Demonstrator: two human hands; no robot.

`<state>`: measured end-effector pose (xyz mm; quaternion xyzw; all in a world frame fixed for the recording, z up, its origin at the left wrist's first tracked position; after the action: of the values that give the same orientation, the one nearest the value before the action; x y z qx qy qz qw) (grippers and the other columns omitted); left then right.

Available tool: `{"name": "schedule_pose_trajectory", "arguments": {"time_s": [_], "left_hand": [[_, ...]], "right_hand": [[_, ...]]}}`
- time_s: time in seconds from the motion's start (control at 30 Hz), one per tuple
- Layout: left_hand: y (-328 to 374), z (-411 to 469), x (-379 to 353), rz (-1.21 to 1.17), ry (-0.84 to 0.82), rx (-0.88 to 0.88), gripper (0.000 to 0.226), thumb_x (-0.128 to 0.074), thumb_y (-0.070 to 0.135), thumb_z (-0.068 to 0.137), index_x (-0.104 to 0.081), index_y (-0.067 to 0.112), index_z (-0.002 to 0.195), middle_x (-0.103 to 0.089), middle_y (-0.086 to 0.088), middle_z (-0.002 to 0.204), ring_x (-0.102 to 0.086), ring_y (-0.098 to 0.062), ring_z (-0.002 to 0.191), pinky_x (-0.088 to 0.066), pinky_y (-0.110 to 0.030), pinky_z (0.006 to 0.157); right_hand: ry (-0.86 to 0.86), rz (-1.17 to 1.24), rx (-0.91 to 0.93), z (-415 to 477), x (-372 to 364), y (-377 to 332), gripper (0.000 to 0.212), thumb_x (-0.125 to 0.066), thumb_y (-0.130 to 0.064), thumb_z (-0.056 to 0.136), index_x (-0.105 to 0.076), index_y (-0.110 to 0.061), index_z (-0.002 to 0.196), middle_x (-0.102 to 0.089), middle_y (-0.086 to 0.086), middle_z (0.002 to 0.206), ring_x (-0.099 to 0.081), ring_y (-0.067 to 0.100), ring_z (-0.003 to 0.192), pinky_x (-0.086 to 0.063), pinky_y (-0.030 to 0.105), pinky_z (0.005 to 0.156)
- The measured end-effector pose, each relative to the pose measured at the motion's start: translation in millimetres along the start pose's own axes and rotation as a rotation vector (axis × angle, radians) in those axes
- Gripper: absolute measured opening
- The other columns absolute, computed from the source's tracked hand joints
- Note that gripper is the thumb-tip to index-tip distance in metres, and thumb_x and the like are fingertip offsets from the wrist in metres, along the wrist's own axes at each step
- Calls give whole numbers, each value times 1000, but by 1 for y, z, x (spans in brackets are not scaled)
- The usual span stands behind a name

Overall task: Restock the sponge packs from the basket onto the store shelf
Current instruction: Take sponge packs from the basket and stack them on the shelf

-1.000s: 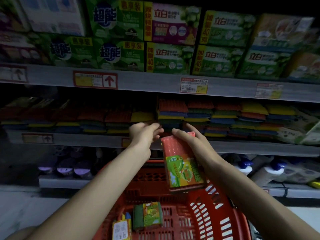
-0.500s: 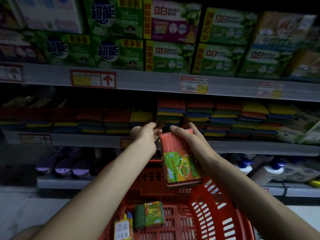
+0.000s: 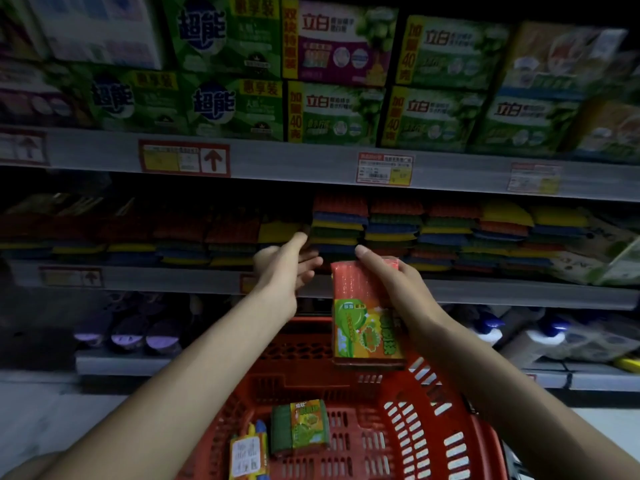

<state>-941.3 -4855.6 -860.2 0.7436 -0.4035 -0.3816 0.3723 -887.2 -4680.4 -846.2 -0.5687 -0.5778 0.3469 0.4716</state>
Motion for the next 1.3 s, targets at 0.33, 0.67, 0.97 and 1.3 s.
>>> {"name": "schedule_pose_trajectory", "arguments": {"time_s": [0.33, 0.67, 0.97, 1.3], "left_hand": [[-33, -72, 31, 323, -550, 39, 81, -87, 60, 54, -64, 28, 125, -78, 0, 111, -73, -21, 107, -58, -48, 96], [-23, -68, 57, -48, -378, 72, 65, -88, 29, 62, -70, 8, 122, -76, -16, 112, -75, -25, 94, -60, -40, 83], [-11, -65, 70, -68, -325, 25, 65, -86, 38, 69, -69, 11, 126, -76, -15, 115, -73, -31, 108, -58, -42, 90], [-10, -65, 76, 2, -318, 9, 47, -81, 37, 78, -74, 13, 117, -78, -13, 108, -75, -26, 97, -57, -38, 83]], "right_hand": [[-79, 411, -91, -12, -3, 8, 81, -69, -73, 76, -68, -10, 126, -76, 19, 113, -75, 37, 103, -57, 55, 97], [-74, 399, 75, -26, -15, 5, 54, -77, -44, 81, -71, -10, 122, -76, 16, 115, -74, 28, 106, -56, 47, 101], [-213, 386, 86, -43, -33, 5, 48, -73, -31, 89, -63, -8, 130, -77, 9, 115, -74, 24, 109, -55, 48, 101], [-242, 360, 73, -41, -43, 14, 53, -75, -35, 89, -60, -8, 133, -76, 10, 118, -73, 27, 111, -52, 53, 106]]}}
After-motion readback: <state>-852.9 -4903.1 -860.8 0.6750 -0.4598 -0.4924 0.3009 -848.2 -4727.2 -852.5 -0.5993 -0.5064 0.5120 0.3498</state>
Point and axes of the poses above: each hand's wrist, its own z-axis towards the middle knuckle, its own x-axis out of the back of the hand, y = z × x, the point moved 5 cm from there along z, towards the middle knuckle
